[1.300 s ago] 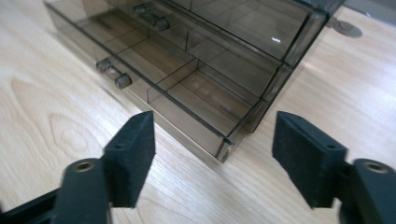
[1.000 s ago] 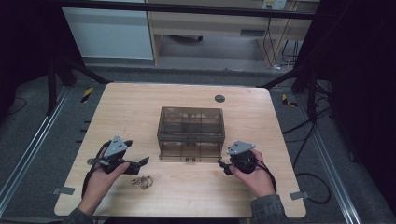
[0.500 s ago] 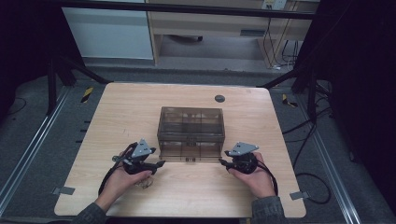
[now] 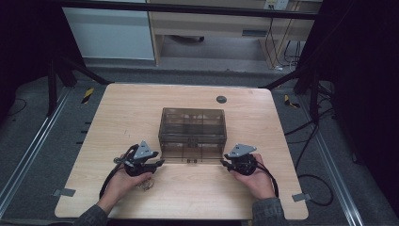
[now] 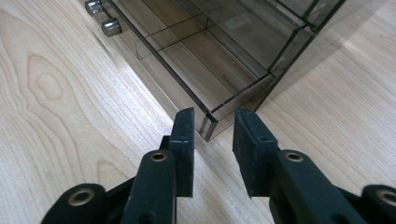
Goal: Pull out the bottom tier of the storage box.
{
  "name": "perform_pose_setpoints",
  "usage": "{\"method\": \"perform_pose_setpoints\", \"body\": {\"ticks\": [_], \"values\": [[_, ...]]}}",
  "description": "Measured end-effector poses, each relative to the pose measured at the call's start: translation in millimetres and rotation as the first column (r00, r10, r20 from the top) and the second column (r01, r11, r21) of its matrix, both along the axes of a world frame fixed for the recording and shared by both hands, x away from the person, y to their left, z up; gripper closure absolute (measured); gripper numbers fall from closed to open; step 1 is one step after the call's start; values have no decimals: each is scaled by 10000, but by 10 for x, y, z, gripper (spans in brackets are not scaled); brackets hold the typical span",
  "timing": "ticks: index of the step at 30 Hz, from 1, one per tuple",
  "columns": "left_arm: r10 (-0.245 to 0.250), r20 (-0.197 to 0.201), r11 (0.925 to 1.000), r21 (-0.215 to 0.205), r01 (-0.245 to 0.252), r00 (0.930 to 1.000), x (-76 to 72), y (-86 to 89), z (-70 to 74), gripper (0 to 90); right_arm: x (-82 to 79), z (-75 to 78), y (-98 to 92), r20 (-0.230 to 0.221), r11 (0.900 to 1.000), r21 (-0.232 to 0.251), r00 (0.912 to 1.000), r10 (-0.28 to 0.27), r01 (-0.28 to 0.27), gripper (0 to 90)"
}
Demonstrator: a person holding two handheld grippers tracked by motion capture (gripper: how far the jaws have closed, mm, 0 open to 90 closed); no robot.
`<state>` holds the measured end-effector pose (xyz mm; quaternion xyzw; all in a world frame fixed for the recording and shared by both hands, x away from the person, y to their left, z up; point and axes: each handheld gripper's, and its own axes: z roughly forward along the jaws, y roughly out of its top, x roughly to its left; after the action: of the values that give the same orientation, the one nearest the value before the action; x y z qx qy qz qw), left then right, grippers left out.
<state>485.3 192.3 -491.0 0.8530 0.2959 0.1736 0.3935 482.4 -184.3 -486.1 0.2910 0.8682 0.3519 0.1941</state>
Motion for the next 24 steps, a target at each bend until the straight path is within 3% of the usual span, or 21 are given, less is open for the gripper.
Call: {"method": "perform_pose_setpoints", "body": {"ticks": [13, 24], "values": [[-117, -78, 9999, 44, 118, 9999, 11, -7, -31, 758, 20, -43, 24, -142, 9997, -179, 9998, 136, -139, 791], [-280, -223, 9996, 36, 281, 9994, 9, -8, -39, 827, 20, -46, 11, -153, 9998, -161, 9999, 68, -71, 824]]}}
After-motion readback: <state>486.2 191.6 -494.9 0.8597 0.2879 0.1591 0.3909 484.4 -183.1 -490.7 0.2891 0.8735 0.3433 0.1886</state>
